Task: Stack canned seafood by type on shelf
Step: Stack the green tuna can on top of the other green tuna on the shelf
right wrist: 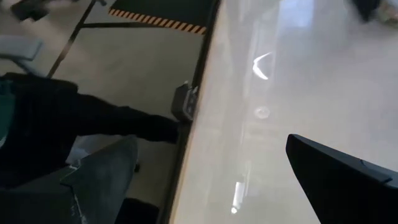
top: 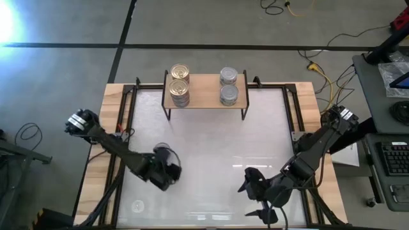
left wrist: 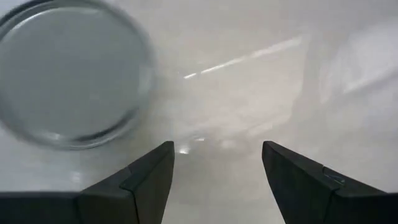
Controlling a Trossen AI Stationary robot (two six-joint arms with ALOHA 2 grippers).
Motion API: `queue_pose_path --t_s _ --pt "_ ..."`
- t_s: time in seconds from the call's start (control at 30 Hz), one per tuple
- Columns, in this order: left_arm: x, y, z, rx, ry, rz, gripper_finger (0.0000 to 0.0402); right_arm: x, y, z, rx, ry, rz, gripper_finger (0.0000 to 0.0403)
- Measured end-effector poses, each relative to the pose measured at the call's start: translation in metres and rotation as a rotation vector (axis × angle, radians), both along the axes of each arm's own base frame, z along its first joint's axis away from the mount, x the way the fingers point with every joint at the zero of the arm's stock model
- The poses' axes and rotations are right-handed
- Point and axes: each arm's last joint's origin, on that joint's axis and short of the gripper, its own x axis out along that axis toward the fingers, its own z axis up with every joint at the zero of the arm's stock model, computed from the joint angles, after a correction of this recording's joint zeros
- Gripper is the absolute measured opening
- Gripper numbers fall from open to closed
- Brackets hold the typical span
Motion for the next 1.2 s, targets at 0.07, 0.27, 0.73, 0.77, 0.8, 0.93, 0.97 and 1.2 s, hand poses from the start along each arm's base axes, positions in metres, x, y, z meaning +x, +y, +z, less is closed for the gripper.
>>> queue_pose_path --t_s 0.07,0.27,0.73,0.77,0.8,0.93,0.97,1.2 --pt "0.012 -0.008 -0.001 0.048 0.063 -0.127 0.0229 0.000 -0.002 0.001 -0.016 -0.013 -0.021 0.0400" --pt "0.057 -0.038 -0.013 0.161 0.189 -0.455 0.0229 -0.001 -0.004 0.003 -0.046 -0.040 -0.044 0.0400" --pt "0.118 -0.073 0.001 0.411 0.715 -0.811 0.0229 -0.003 -0.006 0.000 -0.083 -0.013 -0.038 0.0400" --pt "0.115 -0.071 0.007 0.434 0.734 -0.795 0.0229 -0.003 -0.006 0.000 -0.088 -0.008 -0.038 0.0400" --pt "0.111 -0.068 0.012 0.446 0.759 -0.784 0.0229 -0.004 -0.007 -0.001 -0.093 -0.003 -0.037 0.0400" --pt "0.095 -0.057 0.023 0.487 0.767 -0.715 0.0229 -0.005 -0.008 -0.002 -0.110 0.016 -0.037 0.0400" --pt "0.088 -0.053 0.027 0.495 0.768 -0.695 0.0229 -0.005 -0.008 -0.003 -0.114 0.019 -0.036 0.0400" --pt "0.016 -0.022 0.031 0.628 0.800 -0.522 0.0229 -0.007 -0.009 -0.004 -0.130 0.042 -0.037 0.0400"
